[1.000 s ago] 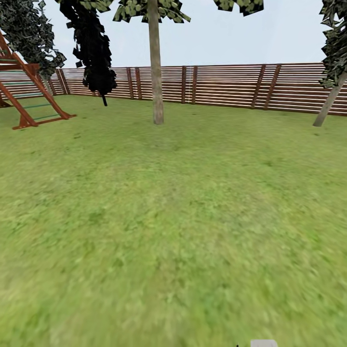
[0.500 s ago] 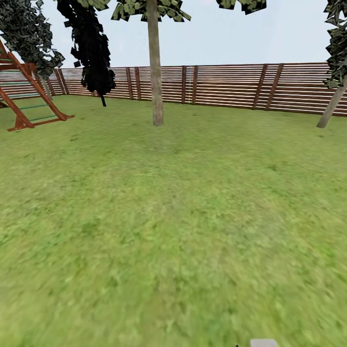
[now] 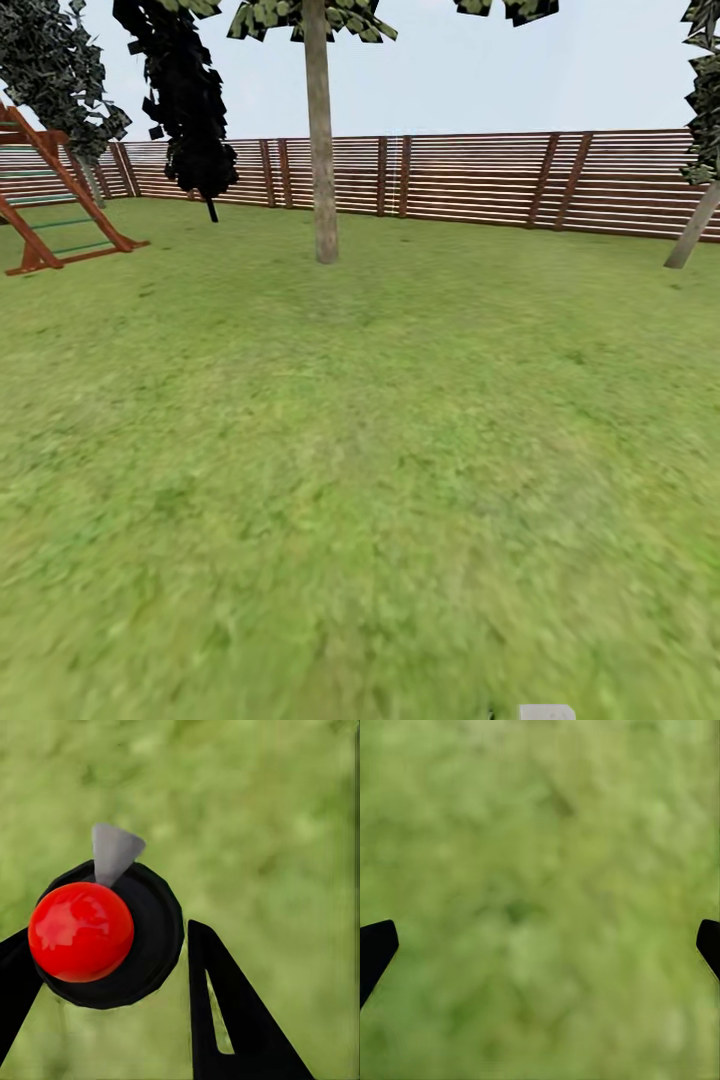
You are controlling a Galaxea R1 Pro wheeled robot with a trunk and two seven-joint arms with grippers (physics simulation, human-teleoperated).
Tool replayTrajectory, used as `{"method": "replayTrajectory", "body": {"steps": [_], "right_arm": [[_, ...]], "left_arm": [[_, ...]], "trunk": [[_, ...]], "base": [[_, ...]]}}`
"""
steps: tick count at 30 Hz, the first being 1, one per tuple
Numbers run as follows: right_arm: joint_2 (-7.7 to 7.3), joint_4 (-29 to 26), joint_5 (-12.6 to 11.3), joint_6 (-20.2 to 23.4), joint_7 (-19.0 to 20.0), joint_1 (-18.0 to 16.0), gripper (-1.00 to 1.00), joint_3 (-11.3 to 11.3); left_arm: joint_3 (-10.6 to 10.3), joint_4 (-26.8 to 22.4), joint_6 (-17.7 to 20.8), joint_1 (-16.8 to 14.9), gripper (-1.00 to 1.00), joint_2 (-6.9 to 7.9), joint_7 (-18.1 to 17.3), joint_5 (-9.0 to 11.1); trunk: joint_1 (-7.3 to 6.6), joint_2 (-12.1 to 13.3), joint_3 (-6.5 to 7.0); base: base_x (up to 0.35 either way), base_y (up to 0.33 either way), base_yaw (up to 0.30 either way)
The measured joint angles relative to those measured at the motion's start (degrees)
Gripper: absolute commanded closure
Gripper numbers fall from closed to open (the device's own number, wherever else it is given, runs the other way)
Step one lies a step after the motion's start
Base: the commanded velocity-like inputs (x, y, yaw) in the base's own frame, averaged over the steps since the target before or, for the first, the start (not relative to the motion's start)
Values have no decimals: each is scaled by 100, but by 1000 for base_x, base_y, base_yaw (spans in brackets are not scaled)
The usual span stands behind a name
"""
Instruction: In the garden, pick up the pesticide atomizer on the floor and spray pesticide onto both trees until each tree trunk is fully covered.
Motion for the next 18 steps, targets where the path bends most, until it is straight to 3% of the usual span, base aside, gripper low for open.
{"method": "replayTrajectory", "body": {"steps": [18], "right_arm": [[0,0,0,0,1,0,-100,0]], "left_arm": [[0,6,-2,0,100,0,1,0]], "trunk": [[0,0,0]], "base": [[338,0,0]]}}
